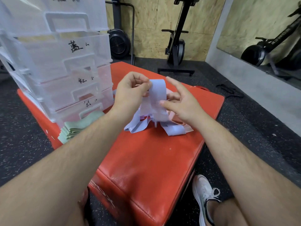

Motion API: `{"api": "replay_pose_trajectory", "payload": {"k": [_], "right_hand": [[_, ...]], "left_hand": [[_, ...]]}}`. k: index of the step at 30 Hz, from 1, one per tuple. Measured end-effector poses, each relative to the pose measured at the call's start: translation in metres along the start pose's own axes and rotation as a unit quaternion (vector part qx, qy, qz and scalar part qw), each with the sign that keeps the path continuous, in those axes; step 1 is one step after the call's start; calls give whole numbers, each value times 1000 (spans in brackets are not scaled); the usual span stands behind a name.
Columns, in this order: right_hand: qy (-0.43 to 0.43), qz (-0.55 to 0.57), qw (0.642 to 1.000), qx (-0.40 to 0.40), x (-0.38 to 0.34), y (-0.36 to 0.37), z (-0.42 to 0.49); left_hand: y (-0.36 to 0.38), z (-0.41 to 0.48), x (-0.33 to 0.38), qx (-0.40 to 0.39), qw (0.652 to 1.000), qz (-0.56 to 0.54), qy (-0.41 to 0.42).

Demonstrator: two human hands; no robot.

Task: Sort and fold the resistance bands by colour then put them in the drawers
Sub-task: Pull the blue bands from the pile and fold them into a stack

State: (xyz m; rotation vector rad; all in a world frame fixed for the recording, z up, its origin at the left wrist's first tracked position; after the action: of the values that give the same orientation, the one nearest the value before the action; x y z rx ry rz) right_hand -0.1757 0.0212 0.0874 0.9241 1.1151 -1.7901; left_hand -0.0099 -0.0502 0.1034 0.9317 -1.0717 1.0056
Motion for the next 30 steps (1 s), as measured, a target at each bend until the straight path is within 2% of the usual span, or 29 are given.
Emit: {"api": "replay_pose_trajectory", "payload": {"k": [3, 7, 9, 12, 16, 19, 21, 24, 27, 30], "right_hand": [[-26, -36, 999, 30, -7, 9, 3], [-100, 32, 988, 115, -37, 7, 5], [-123, 47, 982, 135, -48, 2, 8], [-107, 51, 986, 115, -50, 1, 8], [-51, 21, 998, 14, -31, 7, 5], [-64, -33, 997, 14, -28, 11, 6], [-72, -31, 996, 34, -29, 11, 6], [-77, -42, 995, 39, -27, 13, 7], [-80, -86, 993, 12, -23, 20, 6], [-84, -94, 992, 20, -20, 26, 3]], "left_hand": [[-6, 2, 0, 0, 1000, -21, -8], [0, -10, -1, -97, 995, 26, -22], [3, -16, -2, -115, 992, 47, -11], [-1, -17, 2, -85, 994, 62, 12], [-13, -11, 6, -12, 999, 45, 6], [-16, -6, 3, -56, 996, 66, -23], [-15, -8, 0, -97, 983, 153, -19], [-16, -15, 1, -93, 964, 247, 26], [-20, -18, 6, -98, 963, 245, 57], [-27, -17, 5, -87, 976, 199, 24]]}}
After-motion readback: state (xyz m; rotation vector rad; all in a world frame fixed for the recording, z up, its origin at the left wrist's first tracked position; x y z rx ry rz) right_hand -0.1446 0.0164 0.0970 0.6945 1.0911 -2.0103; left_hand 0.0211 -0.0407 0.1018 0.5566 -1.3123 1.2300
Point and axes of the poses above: each hand's wrist, its own z-axis towards the middle knuckle, its own y-axis out of the palm, x = y × z, the point moved 4 cm from there along z, towards the middle knuckle, and after that the axes turned 7 degrees about -y, right-handed, at the moved point
